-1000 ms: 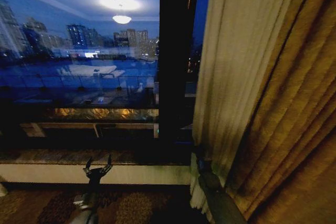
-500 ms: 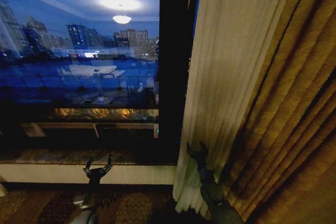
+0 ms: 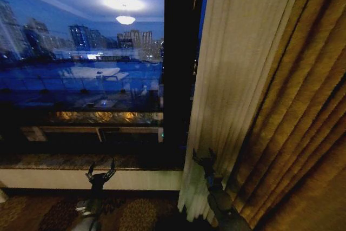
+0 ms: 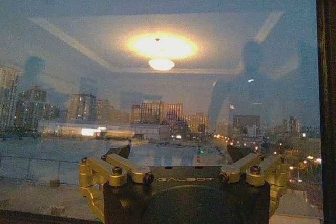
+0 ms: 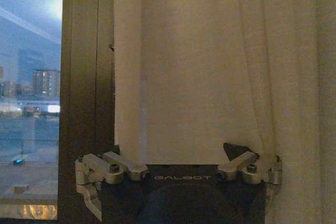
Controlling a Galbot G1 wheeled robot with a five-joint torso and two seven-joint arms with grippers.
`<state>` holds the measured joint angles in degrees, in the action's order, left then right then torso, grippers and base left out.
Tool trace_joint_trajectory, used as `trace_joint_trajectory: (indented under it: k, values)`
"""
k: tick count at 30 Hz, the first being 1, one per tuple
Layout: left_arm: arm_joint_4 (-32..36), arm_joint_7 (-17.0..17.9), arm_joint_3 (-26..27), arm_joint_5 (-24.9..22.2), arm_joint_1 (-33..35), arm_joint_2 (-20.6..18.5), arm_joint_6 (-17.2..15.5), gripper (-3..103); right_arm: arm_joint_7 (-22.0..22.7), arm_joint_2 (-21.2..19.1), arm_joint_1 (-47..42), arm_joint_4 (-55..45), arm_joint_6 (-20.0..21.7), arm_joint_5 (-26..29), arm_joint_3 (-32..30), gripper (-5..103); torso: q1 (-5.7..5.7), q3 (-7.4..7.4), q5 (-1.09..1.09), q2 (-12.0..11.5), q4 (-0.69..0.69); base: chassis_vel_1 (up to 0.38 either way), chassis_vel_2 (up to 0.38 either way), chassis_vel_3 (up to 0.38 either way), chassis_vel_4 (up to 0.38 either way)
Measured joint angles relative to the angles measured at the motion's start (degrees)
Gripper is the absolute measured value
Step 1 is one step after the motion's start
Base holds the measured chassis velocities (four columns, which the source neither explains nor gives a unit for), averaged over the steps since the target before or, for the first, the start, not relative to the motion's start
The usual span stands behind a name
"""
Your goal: Open the curtains by pulling them apart, changing their state from closed to fully open.
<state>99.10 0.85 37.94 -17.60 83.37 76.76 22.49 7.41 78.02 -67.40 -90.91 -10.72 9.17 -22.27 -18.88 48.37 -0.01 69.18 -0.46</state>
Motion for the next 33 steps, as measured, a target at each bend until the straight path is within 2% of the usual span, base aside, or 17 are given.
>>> trace_joint_trajectory:
  k: [15,33]
  values:
    - [0.0,0.0,0.0,0.0,0.0,0.0,0.0,100,0.0,0.0,0.1,0.1,0.0,0.0,0.0,100,0.0,0.0,0.01,0.0,0.0,0.037,0.035,-0.038,-0.04]
    - [0.0,0.0,0.0,0.0,0.0,0.0,0.0,100,0.1,0.0,0.2,0.2,0.0,0.0,0.0,100,0.0,0.0,0.0,0.0,0.0,0.275,0.272,-0.278,-0.286]
